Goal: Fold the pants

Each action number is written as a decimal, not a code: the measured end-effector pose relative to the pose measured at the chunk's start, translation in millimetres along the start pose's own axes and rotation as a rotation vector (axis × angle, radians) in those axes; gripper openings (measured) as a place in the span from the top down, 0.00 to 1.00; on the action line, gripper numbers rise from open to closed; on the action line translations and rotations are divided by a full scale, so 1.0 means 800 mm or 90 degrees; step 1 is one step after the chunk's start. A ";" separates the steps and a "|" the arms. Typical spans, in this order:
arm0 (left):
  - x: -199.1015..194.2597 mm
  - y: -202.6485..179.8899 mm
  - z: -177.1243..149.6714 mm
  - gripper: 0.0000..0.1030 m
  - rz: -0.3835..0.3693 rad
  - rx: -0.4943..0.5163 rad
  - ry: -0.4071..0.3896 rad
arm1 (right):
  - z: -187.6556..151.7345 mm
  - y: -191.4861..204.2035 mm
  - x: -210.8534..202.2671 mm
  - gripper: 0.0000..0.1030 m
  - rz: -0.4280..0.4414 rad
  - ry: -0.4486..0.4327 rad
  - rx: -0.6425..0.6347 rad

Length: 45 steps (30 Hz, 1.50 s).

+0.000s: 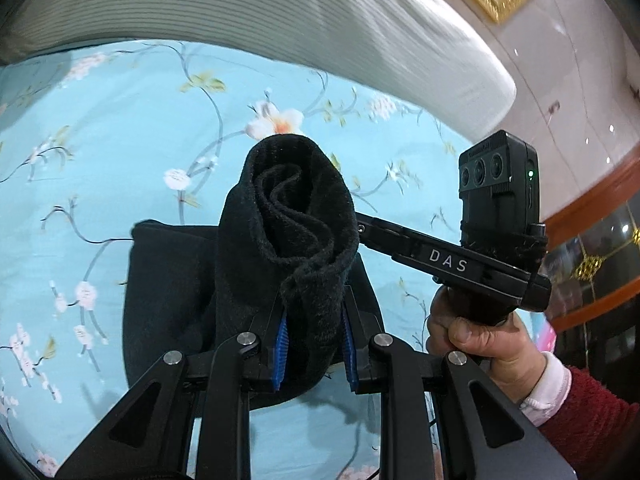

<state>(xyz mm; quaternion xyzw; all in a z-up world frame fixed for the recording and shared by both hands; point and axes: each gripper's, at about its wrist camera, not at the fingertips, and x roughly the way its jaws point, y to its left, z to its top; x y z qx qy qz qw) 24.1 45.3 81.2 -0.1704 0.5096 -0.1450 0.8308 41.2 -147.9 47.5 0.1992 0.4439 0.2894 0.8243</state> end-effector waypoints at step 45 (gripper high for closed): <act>0.036 0.006 -0.035 0.44 -0.001 0.002 0.072 | -0.058 -0.072 -0.104 0.48 -0.188 -0.057 0.140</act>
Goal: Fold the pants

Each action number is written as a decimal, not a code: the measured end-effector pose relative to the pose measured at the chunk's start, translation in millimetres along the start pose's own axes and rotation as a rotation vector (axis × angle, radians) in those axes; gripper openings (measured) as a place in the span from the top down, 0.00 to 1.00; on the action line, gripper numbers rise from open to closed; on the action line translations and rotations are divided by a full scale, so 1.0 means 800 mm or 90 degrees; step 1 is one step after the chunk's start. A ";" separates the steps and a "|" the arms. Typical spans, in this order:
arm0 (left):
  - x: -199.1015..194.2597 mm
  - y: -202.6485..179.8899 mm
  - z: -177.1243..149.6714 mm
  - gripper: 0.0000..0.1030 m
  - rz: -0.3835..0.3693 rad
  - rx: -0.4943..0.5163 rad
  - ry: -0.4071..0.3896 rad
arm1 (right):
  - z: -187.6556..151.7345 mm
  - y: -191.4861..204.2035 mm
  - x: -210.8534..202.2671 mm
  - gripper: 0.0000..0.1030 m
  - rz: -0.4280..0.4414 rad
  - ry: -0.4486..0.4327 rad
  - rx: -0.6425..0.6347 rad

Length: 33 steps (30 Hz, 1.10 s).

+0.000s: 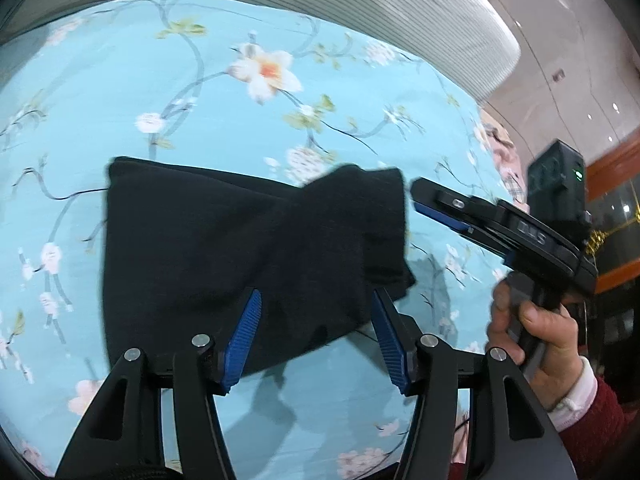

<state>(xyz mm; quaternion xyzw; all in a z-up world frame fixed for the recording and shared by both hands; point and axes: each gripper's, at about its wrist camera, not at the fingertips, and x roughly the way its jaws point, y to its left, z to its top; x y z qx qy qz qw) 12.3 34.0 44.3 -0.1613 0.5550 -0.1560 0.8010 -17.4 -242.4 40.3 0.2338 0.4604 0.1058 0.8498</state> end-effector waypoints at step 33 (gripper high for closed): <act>0.017 0.134 0.046 0.32 0.070 -0.134 0.013 | -0.031 0.039 0.039 0.28 -0.102 0.041 -0.002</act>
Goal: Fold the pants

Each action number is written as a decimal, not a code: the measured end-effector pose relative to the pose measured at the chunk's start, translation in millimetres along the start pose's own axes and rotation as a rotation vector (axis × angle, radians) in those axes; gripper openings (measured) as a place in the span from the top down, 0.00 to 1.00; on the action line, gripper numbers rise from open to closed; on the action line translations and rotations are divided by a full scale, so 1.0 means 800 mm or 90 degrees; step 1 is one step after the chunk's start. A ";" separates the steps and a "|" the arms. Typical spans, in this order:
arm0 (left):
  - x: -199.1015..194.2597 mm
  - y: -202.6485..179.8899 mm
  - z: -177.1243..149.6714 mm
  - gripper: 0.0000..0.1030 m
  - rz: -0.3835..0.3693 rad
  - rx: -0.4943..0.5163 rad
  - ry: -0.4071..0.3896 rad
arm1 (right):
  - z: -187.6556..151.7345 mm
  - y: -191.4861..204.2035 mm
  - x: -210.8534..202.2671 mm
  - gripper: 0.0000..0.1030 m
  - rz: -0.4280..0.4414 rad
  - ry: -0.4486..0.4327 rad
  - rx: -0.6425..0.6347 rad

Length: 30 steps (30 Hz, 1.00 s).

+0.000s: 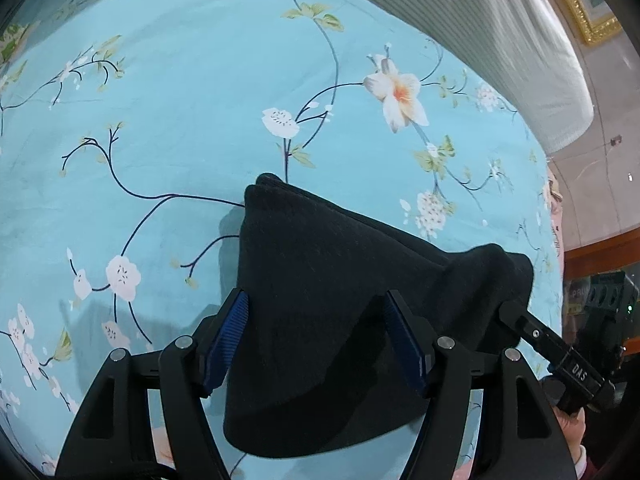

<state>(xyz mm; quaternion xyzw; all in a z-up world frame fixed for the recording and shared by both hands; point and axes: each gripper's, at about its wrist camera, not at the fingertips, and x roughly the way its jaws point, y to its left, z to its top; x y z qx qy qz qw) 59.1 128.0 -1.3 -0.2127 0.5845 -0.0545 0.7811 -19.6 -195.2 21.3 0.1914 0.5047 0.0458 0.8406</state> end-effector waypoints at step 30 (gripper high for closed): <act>0.017 0.016 0.030 0.40 0.028 -0.034 0.005 | 0.008 -0.034 -0.005 0.28 0.025 -0.038 0.083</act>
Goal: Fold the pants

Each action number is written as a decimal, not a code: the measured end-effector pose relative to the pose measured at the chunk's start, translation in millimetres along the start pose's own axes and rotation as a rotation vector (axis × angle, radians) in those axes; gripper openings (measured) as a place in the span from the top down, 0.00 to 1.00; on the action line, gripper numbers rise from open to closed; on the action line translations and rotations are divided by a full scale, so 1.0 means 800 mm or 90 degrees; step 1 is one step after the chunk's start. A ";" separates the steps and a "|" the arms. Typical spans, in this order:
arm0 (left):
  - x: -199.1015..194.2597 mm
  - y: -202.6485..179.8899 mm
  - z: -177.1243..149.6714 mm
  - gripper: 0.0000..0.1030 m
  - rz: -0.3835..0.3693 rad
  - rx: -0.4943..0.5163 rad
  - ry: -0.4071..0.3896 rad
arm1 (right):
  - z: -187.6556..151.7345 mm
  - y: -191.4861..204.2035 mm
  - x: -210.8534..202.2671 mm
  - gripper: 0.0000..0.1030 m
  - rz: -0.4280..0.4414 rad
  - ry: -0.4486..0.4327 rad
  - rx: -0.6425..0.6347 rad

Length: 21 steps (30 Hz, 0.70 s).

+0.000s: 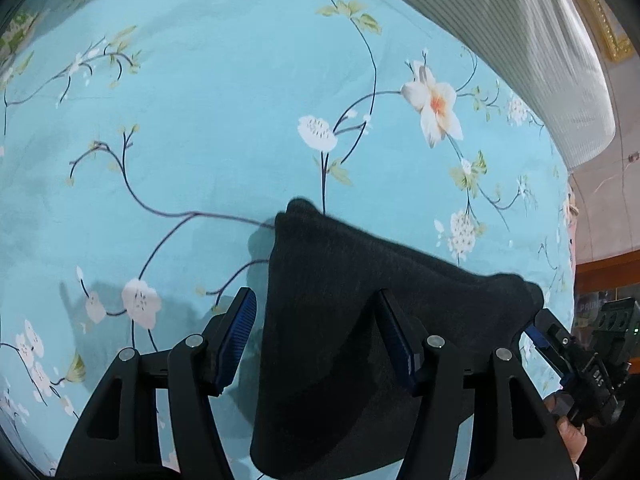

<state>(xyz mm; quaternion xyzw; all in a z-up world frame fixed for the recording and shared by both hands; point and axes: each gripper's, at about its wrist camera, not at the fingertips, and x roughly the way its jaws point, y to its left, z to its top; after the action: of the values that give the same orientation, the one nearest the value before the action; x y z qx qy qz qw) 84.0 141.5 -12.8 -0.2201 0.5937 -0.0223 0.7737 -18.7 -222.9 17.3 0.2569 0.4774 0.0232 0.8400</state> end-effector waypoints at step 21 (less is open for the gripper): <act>-0.005 0.018 -0.017 0.35 -0.008 -0.002 0.028 | -0.003 0.013 0.024 0.28 -0.026 0.050 -0.044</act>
<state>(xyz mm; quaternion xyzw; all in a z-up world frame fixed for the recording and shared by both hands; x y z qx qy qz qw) 66.5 151.4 -17.0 -0.2244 0.6092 -0.0308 0.7599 -7.9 -207.2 5.8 0.2164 0.5140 0.0324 0.8294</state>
